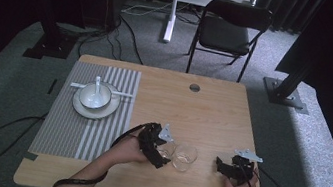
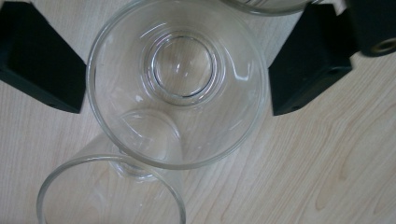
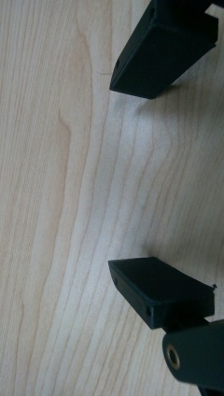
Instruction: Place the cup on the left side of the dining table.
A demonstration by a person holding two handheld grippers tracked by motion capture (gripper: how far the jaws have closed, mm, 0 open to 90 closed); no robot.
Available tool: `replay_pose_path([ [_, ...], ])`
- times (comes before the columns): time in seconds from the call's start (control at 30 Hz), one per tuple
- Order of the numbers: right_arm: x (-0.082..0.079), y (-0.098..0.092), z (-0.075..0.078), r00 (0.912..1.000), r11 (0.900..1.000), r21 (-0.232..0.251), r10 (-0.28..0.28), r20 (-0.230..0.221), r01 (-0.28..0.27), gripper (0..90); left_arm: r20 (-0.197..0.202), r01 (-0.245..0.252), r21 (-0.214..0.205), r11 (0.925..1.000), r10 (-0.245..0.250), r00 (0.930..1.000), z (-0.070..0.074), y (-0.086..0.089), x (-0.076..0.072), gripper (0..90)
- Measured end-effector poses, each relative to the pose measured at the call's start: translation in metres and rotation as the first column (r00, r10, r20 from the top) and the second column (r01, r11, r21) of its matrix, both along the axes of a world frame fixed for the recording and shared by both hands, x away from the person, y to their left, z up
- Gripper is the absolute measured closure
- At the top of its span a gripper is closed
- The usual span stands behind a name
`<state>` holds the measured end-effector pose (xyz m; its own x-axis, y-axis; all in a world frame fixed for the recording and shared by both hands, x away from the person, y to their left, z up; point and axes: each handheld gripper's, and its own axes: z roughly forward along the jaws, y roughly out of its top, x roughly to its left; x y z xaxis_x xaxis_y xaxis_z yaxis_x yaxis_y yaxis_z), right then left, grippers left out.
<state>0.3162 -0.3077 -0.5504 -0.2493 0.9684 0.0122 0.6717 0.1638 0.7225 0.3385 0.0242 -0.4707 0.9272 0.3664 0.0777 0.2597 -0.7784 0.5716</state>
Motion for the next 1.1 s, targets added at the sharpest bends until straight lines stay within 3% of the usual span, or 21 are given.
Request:
replay_pose_path([
  [0.1,0.0,0.0,0.0,1.0,1.0,0.0,0.0,0.0,0.0,12.3,0.005,-0.006,0.016,0.9999,0.006,1.0,-0.0005,-0.0023,-0.0001,14.7],
  [0.3,0.0,0.0,0.0,1.0,1.0,0.0,0.0,0.0,0.0,12.3,-0.025,-0.024,0.057,0.9981,0.025,0.9994,-0.0031,-0.0049,0.0028,16.1],
  [0.8,0.0,0.0,0.0,1.0,1.0,0.0,0.0,0.0,0.0,12.3,-0.041,-0.028,0.065,0.9975,0.031,0.9987,-0.0016,-0.006,0.0018,18.5],
  [1.1,0.0,0.0,0.0,1.0,1.0,0.0,0.0,0.0,0.0,12.3,-0.043,-0.03,0.039,0.9988,0.032,0.9986,-0.0004,-0.0036,0.0003,18.6],
])
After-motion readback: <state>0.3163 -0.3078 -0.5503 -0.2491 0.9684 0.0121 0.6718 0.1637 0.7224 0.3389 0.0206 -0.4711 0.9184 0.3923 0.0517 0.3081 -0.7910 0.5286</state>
